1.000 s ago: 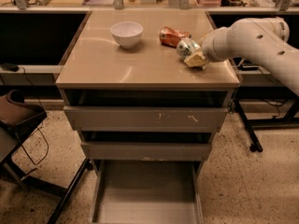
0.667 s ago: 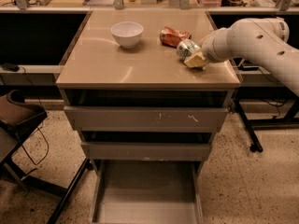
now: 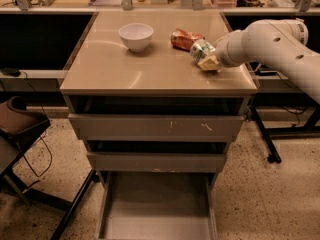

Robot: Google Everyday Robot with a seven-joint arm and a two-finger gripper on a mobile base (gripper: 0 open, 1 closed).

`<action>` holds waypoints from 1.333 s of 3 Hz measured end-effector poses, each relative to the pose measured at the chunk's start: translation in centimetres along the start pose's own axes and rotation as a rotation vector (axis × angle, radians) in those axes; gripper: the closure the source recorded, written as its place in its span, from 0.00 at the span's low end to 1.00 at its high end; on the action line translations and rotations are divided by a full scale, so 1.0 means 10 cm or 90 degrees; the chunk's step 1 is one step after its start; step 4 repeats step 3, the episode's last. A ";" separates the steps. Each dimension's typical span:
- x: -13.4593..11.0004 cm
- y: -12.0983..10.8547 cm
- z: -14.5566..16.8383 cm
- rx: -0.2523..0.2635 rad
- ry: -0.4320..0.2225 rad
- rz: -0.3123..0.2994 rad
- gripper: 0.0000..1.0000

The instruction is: Pick 7up can from bottom drawer and place on counter

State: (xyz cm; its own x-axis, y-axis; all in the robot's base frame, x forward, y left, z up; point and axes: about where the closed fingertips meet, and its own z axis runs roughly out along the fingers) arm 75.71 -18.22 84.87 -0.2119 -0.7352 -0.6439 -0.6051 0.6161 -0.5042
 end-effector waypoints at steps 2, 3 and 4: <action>0.00 0.00 0.00 0.000 0.000 0.000 0.00; 0.00 0.00 0.00 0.000 0.000 0.000 0.00; 0.00 0.00 0.00 0.000 0.000 0.000 0.00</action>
Offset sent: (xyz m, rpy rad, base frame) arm 0.0000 0.0000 0.0000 0.0000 0.0000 0.0000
